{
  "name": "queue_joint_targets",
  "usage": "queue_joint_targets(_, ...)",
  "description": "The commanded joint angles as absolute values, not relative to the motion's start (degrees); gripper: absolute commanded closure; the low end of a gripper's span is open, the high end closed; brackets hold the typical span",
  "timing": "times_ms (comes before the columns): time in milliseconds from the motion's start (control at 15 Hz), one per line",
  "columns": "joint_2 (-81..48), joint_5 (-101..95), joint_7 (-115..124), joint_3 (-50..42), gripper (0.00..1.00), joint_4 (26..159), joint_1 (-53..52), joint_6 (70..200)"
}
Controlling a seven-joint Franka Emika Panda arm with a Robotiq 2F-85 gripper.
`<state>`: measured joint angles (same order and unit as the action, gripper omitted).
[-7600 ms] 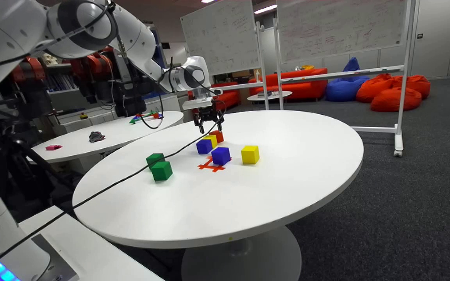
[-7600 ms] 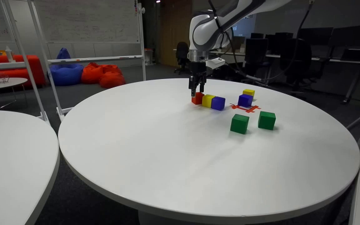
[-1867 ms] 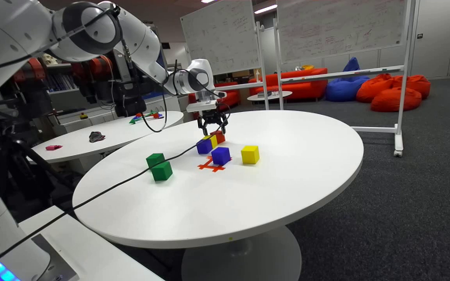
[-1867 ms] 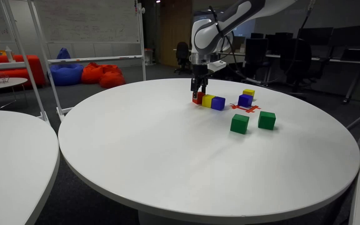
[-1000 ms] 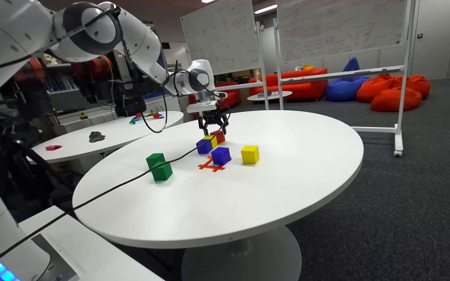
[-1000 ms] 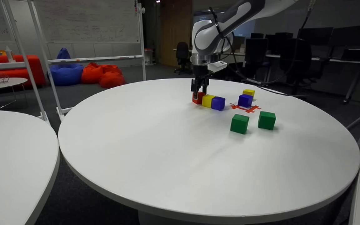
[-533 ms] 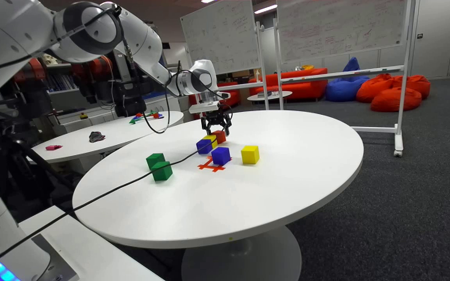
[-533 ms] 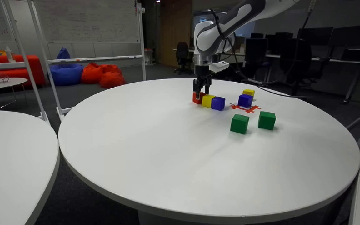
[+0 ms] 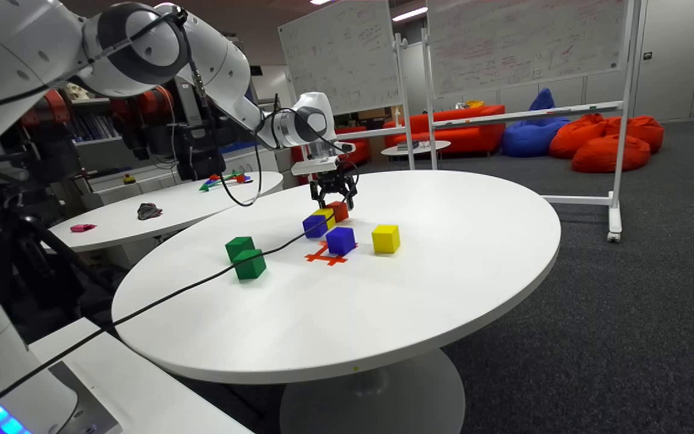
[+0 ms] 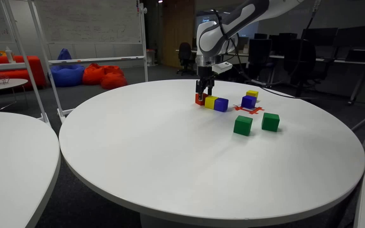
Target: Pick up the red object and put it at the center of the table
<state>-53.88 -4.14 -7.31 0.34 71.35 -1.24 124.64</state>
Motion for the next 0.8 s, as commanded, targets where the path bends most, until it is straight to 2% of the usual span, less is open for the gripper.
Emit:
queue_joint_targets(0,-54.01,-4.29,-7.22,0.50,0.00,71.11,-1.15,124.46)
queue_joint_targets(733,-54.11,-4.18,-8.04,1.43,0.00,71.10,-1.53,124.46)
